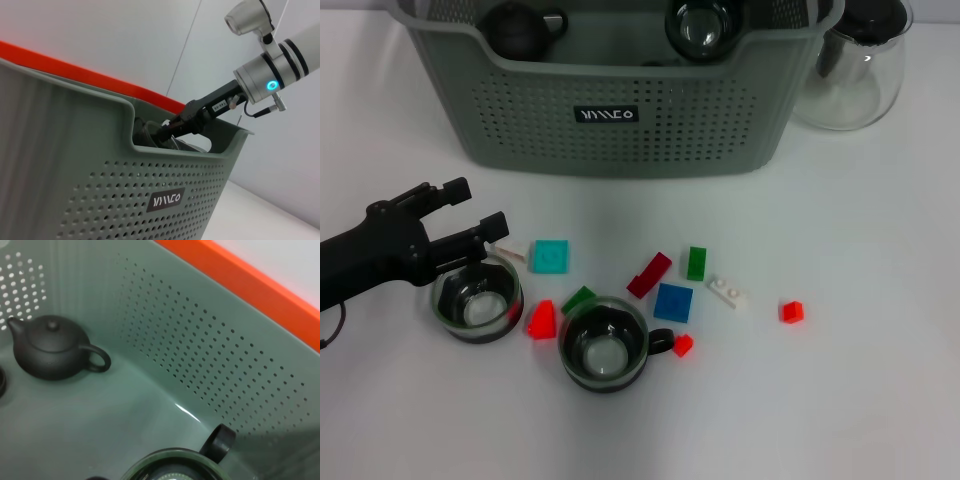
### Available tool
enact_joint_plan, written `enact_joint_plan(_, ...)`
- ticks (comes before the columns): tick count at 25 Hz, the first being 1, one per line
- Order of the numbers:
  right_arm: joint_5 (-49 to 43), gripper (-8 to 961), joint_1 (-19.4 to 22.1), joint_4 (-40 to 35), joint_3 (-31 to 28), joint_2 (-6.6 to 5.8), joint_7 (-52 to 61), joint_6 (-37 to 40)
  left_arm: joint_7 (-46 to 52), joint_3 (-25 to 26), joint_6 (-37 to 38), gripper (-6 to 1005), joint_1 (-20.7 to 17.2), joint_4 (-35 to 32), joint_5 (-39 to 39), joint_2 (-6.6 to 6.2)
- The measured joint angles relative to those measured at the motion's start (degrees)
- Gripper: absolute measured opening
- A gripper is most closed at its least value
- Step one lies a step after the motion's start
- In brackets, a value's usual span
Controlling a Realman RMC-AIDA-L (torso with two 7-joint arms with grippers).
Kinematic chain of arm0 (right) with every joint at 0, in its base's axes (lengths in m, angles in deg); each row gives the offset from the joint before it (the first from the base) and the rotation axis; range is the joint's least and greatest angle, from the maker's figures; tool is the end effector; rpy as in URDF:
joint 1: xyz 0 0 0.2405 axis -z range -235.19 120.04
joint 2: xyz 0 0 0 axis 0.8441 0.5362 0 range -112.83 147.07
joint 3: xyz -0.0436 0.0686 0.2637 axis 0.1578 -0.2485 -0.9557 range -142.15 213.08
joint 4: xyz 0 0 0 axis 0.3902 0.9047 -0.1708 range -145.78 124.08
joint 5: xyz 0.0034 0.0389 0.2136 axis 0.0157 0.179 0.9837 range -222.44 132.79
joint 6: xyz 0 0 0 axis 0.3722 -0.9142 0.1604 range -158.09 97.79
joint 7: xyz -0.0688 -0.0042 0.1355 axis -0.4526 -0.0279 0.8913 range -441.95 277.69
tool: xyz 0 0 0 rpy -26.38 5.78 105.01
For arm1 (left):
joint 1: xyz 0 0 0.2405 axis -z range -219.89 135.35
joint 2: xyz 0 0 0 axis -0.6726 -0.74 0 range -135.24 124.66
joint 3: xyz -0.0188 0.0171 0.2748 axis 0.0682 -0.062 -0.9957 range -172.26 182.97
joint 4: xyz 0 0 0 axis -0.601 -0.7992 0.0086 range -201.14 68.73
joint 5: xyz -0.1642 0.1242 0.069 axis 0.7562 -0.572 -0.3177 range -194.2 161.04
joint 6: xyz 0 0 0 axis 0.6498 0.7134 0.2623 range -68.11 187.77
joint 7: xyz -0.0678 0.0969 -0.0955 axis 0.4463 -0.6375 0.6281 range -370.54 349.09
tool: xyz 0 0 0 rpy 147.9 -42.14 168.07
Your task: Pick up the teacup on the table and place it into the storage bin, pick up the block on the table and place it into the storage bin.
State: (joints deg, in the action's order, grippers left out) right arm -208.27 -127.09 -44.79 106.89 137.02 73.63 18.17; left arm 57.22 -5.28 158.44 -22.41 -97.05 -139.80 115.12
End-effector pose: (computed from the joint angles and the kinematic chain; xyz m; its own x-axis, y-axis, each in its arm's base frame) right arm 0.0945 0.5191 -0.0613 0.8480 -0.5299 0.0039 -0.3743 -0.6041 -0.7036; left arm -0.3523 0.2643 -0.0005 0.5848 0.3688 0.7225 0.6768 -0.7129 -0.1839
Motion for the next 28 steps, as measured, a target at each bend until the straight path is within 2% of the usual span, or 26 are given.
enact_joint_plan(5, -0.1, 57, -0.1, 0.2, 0.1, -0.02, 0.0, 0.3, 0.0, 0.0, 0.0, 844, 0.0, 0.0, 0.0, 0.00)
enact_joint_plan(8, 0.2, 114, 0.2, -0.8, -0.2, -0.03, 0.0, 0.4, 0.0, 0.1, 0.0, 844, -0.1, 0.0, 0.0, -0.05)
enact_joint_plan(12, 3.6, 214, 4.4, -9.8, -1.7, 0.21, -0.3, 0.6, 0.0, 0.3, 0.0, 844, -0.3, 0.0, 0.0, -0.10)
enact_joint_plan(16, 20.3, 384, 16.1, -28.3, -2.2, 0.23, -6.4, 1.1, 0.0, 0.4, 0.2, 844, -0.2, 0.0, 0.0, -0.21)
enact_joint_plan(18, 33.8, 374, 23.6, -36.8, -2.3, 0.09, -14.1, 1.5, 0.0, 0.4, 0.4, 844, -0.2, 0.0, 0.0, -0.25)
enact_joint_plan(20, 53.6, 370, 32.4, -42.1, -3.0, -0.31, -28.0, 5.1, 0.0, 0.4, 0.4, 844, -0.2, 0.0, 0.0, -0.25)
enact_joint_plan(22, 68.8, 371, 38.4, -42.9, -4.6, -0.73, -39.7, 12.0, -0.1, 0.4, 0.1, 844, -0.1, 0.0, 0.0, -0.26)
enact_joint_plan(24, 81.4, 373, 44.9, -41.0, -7.9, -0.96, -50.6, 23.2, -0.3, 0.5, 0.0, 844, -0.3, 0.0, 0.0, -0.27)
enact_joint_plan(26, 88.1, 374, 49.0, -38.0, -11.7, -0.73, -56.9, 33.0, -0.3, 0.5, 0.0, 844, -0.4, 0.0, 0.0, -0.27)
enact_joint_plan(28, 90.8, 376, 52.4, -32.4, -17.4, -0.12, -63.3, 42.4, -0.4, 0.5, 0.0, 844, -0.4, 0.0, 0.2, -0.27)
